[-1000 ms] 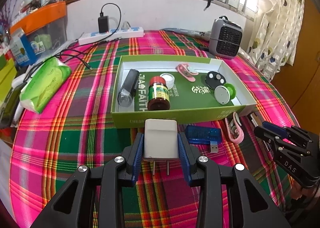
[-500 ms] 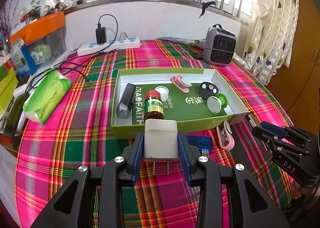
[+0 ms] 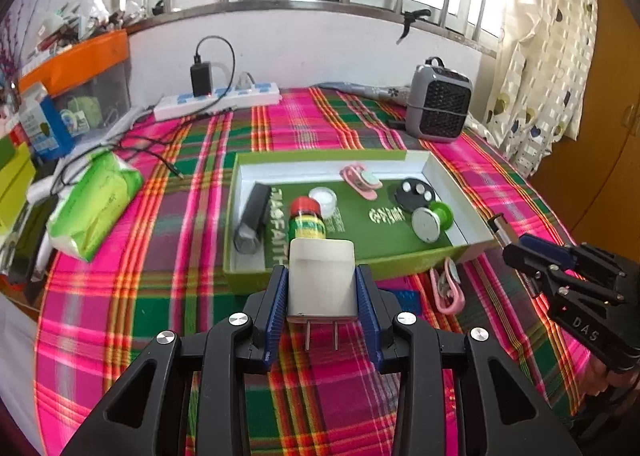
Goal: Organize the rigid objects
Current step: 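Carry the white charger plug and silver bar in both tools toward the tray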
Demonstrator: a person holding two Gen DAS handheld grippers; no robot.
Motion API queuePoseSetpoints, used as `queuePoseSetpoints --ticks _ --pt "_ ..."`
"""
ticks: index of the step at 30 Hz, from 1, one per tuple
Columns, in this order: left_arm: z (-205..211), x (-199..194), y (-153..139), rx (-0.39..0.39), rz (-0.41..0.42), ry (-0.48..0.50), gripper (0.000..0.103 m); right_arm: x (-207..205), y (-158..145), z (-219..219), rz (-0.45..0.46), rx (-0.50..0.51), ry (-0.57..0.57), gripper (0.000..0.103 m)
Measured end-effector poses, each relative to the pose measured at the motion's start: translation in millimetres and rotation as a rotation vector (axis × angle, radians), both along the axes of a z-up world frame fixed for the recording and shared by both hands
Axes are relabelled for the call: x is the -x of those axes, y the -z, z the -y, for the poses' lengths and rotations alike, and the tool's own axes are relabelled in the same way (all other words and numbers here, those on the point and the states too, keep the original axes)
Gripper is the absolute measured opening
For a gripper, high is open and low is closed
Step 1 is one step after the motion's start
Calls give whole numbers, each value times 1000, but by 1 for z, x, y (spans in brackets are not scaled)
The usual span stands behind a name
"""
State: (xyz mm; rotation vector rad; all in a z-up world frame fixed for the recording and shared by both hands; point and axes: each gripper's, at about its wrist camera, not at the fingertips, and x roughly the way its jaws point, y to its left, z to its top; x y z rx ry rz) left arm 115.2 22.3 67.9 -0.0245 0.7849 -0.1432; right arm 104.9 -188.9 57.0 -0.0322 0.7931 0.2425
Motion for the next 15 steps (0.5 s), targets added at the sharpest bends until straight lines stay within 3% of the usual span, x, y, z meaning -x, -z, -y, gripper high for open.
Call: queuePoseSetpoints --ticks 15 --pt "-7 -37 -24 -8 44 9 33 -20 -32 -21 87 4 -30 24"
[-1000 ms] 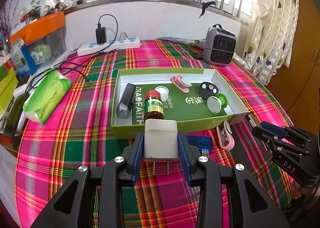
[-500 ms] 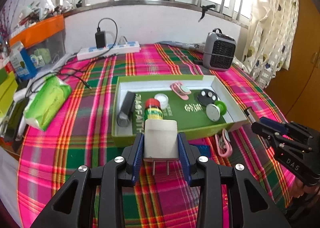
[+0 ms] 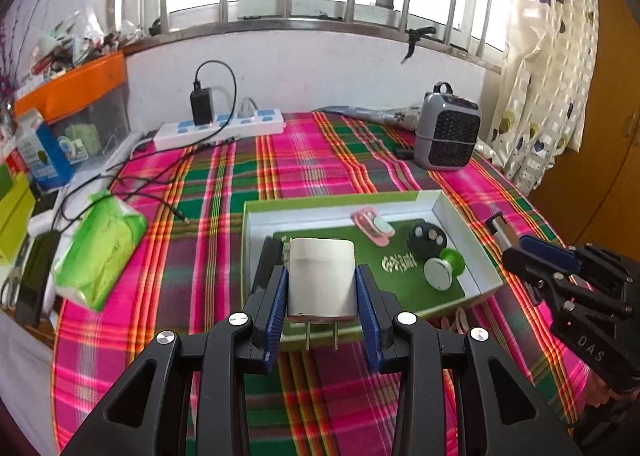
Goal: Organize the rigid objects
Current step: 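Carry the white charger plug and silver bar in both tools toward the tray, then lower the charger plug with the left tool while the right tool lowers the silver bar into the tray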
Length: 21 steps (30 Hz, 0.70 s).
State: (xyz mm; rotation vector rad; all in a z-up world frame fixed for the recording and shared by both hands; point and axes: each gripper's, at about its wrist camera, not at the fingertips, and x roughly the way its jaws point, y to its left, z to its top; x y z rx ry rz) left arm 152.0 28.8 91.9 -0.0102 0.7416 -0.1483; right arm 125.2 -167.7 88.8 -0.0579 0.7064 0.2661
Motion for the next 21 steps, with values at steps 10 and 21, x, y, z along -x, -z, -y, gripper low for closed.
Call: queuePoseSetpoints --ticks 10,21 --pt "-2 -37 3 7 -24 26 33 -26 -1 -17 -10 -8 -27 24" --pt "-6 -82 18 9 -80 20 33 -56 19 -37 -87 -26 -65 24"
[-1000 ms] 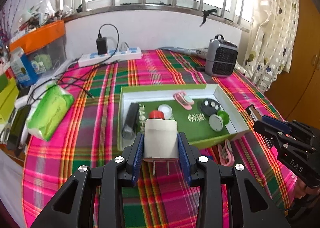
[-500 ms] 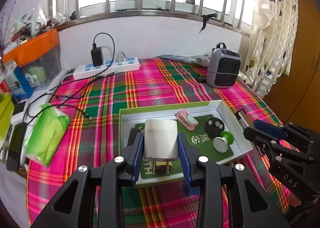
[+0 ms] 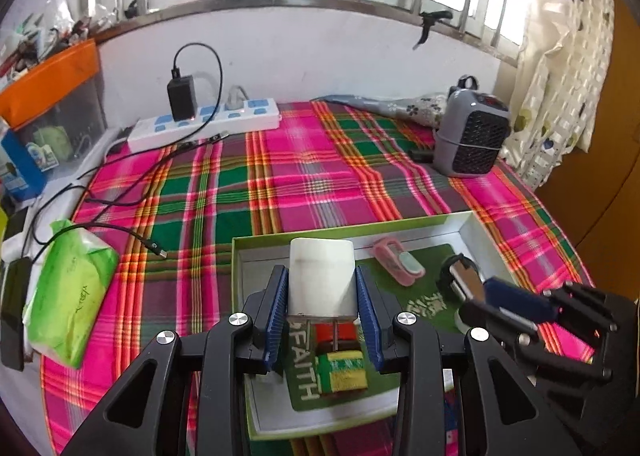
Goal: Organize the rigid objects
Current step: 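Lower the charger plug with the left tool while the right tool lowers the silver bar into the tray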
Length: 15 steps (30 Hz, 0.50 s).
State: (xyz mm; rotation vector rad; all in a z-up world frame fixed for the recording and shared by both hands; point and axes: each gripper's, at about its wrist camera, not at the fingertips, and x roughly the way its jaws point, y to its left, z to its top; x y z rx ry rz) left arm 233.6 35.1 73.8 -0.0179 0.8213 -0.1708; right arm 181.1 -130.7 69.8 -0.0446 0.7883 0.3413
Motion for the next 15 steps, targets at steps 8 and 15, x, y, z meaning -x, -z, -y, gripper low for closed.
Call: queuePoseSetpoints --ticks 8,15 --pt "2 -21 16 -6 -36 3 33 -15 19 -9 -53 5 -18 24" --pt "4 -32 28 -8 -64 6 33 -24 32 -16 -89 13 -33 24"
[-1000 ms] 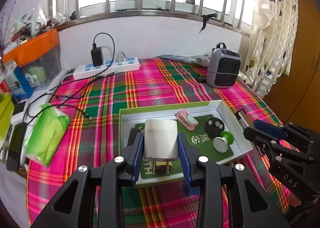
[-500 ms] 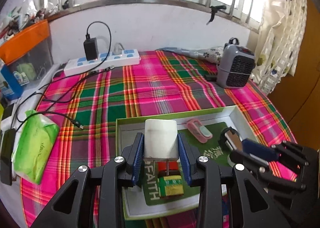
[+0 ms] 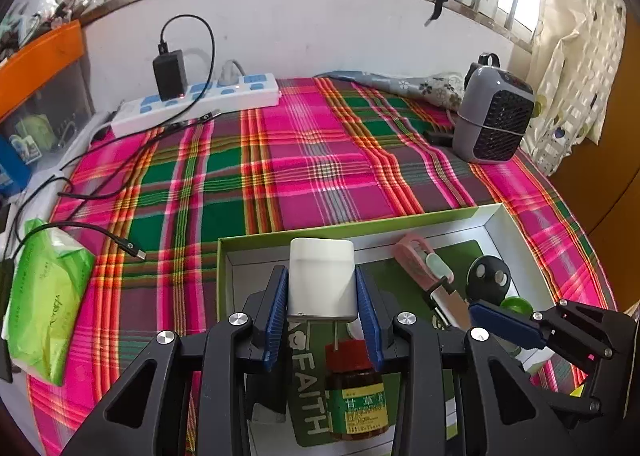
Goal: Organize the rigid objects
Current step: 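Lower the charger plug with the left tool while the right tool lowers the silver bar into the tray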
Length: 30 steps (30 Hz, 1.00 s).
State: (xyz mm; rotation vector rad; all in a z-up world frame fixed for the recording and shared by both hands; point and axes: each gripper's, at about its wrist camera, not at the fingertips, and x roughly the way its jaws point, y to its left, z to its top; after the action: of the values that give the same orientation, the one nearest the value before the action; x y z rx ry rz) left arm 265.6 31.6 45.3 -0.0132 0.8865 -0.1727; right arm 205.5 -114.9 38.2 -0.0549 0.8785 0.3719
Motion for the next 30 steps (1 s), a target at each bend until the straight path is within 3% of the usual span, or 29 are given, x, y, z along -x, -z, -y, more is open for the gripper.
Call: queuePoseSetpoints --ticks 30 --pt "8 -13 20 -15 -33 13 33 -12 13 -6 -49 14 -12 24"
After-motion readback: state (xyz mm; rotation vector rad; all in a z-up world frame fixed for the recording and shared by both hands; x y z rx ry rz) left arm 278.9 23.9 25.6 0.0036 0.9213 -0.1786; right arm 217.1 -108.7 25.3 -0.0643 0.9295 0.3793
